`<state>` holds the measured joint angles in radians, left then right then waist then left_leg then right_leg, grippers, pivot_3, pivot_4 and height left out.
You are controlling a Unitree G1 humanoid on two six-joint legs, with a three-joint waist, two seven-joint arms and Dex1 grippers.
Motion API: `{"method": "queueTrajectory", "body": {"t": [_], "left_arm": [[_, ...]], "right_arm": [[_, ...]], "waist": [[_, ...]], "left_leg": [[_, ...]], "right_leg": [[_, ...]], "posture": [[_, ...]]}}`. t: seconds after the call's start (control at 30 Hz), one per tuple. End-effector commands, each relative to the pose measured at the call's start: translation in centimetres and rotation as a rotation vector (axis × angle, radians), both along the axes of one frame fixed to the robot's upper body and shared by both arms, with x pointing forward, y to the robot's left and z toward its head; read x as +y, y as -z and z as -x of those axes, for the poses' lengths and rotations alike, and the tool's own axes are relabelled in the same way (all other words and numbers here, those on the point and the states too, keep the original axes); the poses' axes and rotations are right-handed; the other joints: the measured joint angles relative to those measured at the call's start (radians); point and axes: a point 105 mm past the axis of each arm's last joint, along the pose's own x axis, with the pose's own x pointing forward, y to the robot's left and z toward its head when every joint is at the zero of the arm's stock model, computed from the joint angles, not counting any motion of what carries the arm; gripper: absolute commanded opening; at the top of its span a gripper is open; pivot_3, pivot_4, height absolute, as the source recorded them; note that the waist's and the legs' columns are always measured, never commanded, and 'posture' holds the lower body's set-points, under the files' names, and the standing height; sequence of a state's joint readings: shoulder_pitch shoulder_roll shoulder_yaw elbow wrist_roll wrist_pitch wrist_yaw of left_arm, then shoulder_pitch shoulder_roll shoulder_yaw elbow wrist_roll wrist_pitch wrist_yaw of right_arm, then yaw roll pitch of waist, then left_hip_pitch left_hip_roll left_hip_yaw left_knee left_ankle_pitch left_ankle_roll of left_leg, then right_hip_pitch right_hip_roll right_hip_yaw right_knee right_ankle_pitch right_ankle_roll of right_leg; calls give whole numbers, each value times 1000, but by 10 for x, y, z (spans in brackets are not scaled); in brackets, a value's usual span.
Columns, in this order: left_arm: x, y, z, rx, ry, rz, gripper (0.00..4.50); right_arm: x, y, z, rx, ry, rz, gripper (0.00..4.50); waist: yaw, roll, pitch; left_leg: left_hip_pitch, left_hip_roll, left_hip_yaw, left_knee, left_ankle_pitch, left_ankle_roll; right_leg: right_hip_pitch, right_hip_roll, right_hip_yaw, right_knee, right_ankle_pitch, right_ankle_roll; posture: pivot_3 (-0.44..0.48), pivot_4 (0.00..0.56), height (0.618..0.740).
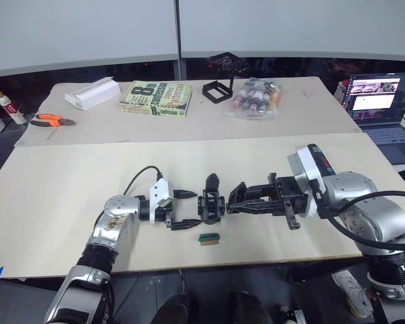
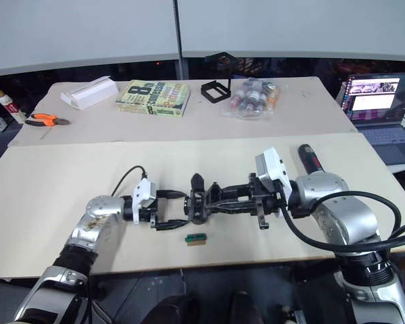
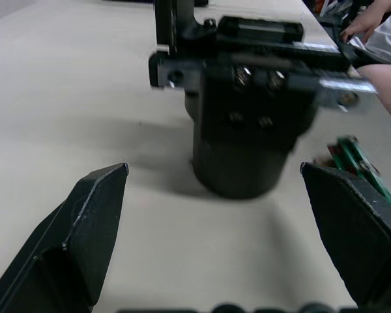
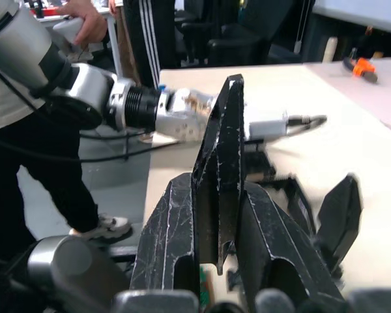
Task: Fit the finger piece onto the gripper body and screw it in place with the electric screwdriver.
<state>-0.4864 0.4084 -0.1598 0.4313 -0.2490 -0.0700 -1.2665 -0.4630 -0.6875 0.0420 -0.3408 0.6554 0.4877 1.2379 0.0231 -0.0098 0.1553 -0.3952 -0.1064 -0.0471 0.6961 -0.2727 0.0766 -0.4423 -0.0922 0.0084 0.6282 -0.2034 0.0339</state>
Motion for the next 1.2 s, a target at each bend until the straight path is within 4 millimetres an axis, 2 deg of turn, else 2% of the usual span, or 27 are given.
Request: {"method": "queueTrajectory", "body": {"t": [0.03, 0.3, 0.4, 0.7, 1.0, 1.1, 1.2], "left_arm": [[-7, -6, -3, -42, 8, 0, 4500], [-28, -7, -6, -49, 9, 34, 4500], [-34, -7, -1, -36, 20, 56, 4500], [-35, 6, 2, -44, 18, -8, 4500], [-37, 3, 9, -13, -53, 51, 4500], [-38, 5, 10, 3, -63, 43, 3688], [-35, 5, 10, 14, -64, 37, 2372]], "right_arm": [[4, -7, 0, -49, -16, -17, 390], [6, -4, -3, -53, -9, -22, 390], [8, -2, -5, -50, -4, -21, 390], [13, -1, -14, -63, 4, -20, 390], [12, -2, -15, -63, 13, -26, 390], [11, -2, -15, -62, 15, -27, 390], [10, -2, -15, -61, 20, -26, 390]], "waist": [[-2, 0, 0], [-3, 0, 0], [-6, 0, 0], [-10, 0, 0], [-10, 0, 0], [-10, 0, 0], [-10, 0, 0]], "left_leg": [[0, 0, 0, 0, 0, 0], [0, 0, 0, 0, 0, 0], [0, 0, 0, 0, 0, 0], [0, 0, 0, 0, 0, 0], [0, 0, 0, 0, 0, 0], [0, 0, 0, 0, 0, 0], [0, 0, 0, 0, 0, 0]], "right_leg": [[0, 0, 0, 0, 0, 0], [0, 0, 0, 0, 0, 0], [0, 0, 0, 0, 0, 0], [0, 0, 0, 0, 0, 0], [0, 0, 0, 0, 0, 0], [0, 0, 0, 0, 0, 0], [0, 0, 0, 0, 0, 0]], "posture": [[0, 150, 740], [0, 150, 740], [0, 150, 740], [0, 150, 740], [0, 150, 740], [0, 150, 740], [0, 150, 740]]}}
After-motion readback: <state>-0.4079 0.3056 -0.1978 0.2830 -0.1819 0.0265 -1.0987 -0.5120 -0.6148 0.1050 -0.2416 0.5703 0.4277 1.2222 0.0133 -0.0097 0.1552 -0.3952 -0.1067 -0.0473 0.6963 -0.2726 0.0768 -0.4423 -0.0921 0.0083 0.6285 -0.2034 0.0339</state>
